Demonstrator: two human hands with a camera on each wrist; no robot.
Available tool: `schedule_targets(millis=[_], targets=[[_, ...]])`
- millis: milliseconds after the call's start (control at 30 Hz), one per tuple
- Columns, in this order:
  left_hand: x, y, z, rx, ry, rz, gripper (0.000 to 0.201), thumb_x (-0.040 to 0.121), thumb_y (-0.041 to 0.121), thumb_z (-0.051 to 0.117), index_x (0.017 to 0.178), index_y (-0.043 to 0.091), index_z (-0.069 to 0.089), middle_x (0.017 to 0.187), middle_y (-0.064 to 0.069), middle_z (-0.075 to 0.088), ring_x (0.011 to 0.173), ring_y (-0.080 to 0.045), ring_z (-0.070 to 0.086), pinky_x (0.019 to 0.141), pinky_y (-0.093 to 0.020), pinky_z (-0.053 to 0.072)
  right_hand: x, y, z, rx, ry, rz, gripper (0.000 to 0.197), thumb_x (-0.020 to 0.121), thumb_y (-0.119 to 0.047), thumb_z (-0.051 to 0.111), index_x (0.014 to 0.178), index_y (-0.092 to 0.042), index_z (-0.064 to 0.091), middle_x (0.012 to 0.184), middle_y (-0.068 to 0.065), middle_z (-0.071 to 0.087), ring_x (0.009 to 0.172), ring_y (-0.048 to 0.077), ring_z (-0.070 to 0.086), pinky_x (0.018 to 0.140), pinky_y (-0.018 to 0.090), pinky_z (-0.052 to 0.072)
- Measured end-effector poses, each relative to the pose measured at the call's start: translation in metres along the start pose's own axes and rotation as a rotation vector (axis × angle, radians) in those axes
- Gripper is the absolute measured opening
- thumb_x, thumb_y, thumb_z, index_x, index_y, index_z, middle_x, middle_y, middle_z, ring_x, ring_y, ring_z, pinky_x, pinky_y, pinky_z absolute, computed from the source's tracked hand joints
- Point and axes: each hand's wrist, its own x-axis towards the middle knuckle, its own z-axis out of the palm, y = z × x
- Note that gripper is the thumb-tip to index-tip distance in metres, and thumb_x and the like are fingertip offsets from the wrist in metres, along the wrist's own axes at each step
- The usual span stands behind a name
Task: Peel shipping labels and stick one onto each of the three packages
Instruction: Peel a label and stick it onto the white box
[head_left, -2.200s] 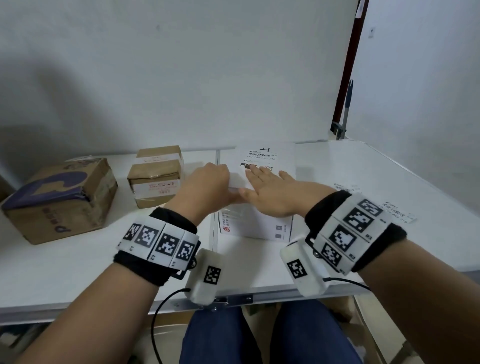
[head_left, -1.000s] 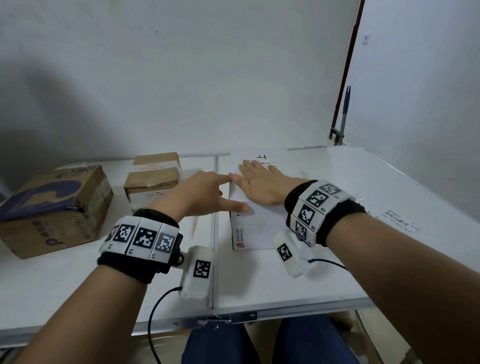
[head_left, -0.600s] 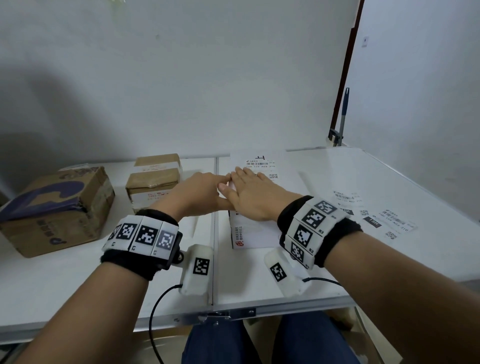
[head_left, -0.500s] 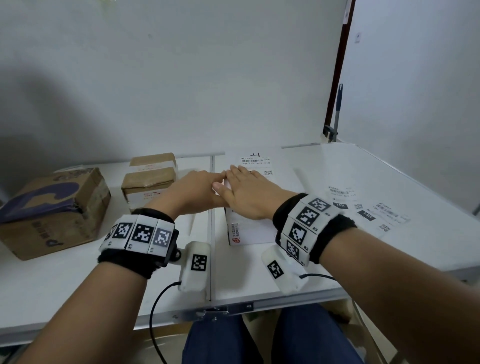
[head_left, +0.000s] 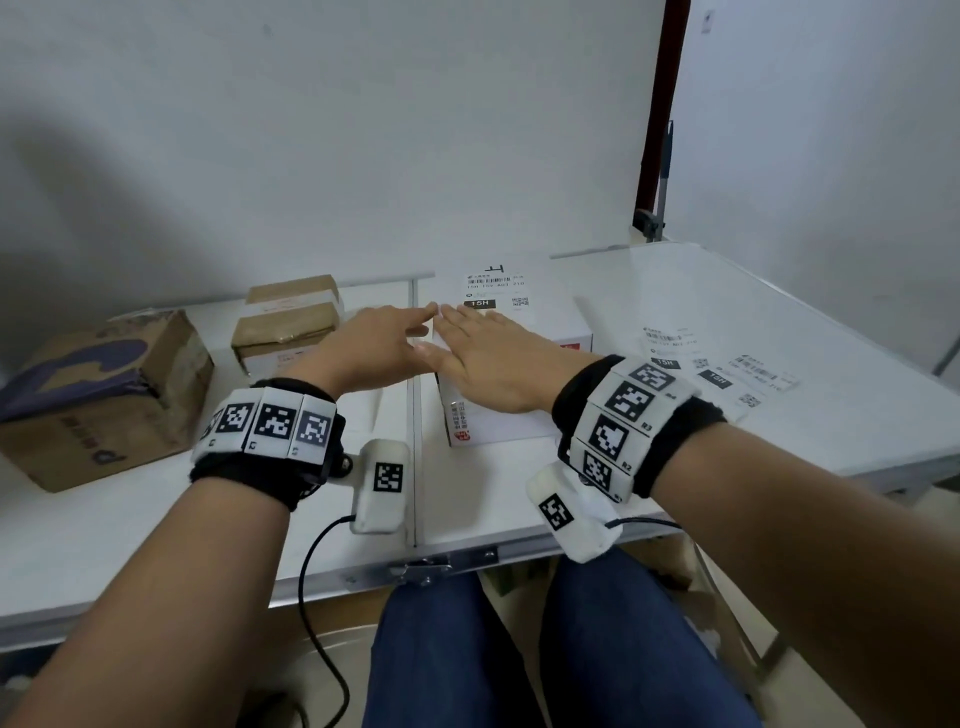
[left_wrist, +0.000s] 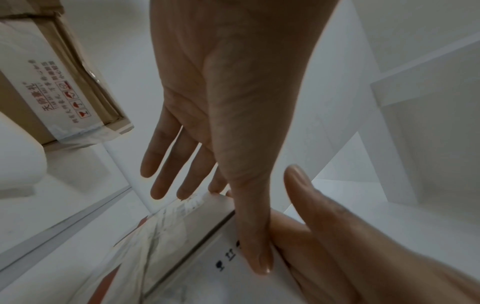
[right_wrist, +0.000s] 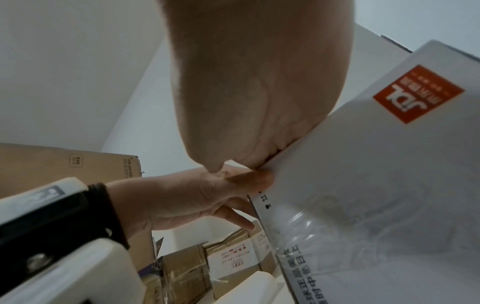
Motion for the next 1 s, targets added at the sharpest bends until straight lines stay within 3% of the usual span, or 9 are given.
schedule_targets(millis=[167,367,533,700,1000], targets=[[-0.001,0.0,0.0,-0.032,-0.009,-0.021,0.07,0.086,0.044,0.059,0.149,0.031,0.031,0.137,0.003,0.056,0.125,-0.014,0.052,0.105,-0.031,0.038,-0.012,0.001,0.004,0.005,0.022,-0.034,0.066,0.1,-0.049,0.008,0.153,-0.01,0.007,0.162,0.006,0.004,0.149,0.016,0.001,0.122,0.038,0.003],[-0.005,0.004,0.0,-0.034,0.009,-0.022,0.074,0.083,0.051,0.061,0.148,0.032,0.033,0.137,0.004,0.057,0.122,-0.012,0.054,0.103,-0.028,0.036,-0.02,0.005,-0.003,0.083,0.0,-0.065,0.06,0.102,-0.044,0.012,0.153,-0.011,0.015,0.161,0.005,0.01,0.149,0.013,0.004,0.121,0.032,0.005],[-0.003,0.006,-0.002,-0.023,-0.002,-0.028,0.077,0.081,0.058,0.058,0.148,0.033,0.031,0.139,0.005,0.055,0.123,-0.012,0.053,0.103,-0.029,0.036,-0.02,0.009,-0.007,0.142,0.029,-0.083,0.054,0.104,-0.039,0.014,0.147,-0.012,0.032,0.156,0.006,0.028,0.145,0.017,0.021,0.116,0.03,0.014],[0.012,0.001,0.0,-0.015,-0.023,-0.046,0.081,0.079,0.065,0.056,0.149,0.035,0.028,0.141,0.007,0.052,0.125,-0.014,0.052,0.099,-0.032,0.043,-0.008,0.017,-0.009,0.154,-0.006,-0.083,0.052,0.104,-0.038,0.014,0.151,-0.016,0.024,0.161,0.001,0.015,0.149,0.011,0.008,0.119,0.03,0.006],[0.041,-0.011,0.001,0.008,-0.021,-0.081,0.081,0.081,0.06,0.058,0.15,0.028,0.029,0.14,0.001,0.054,0.13,-0.018,0.048,0.108,-0.034,0.034,0.02,0.026,-0.009,0.164,0.011,-0.1,0.05,0.105,-0.032,0.014,0.151,-0.014,0.023,0.16,0.004,0.016,0.149,0.014,0.009,0.119,0.032,0.006]])
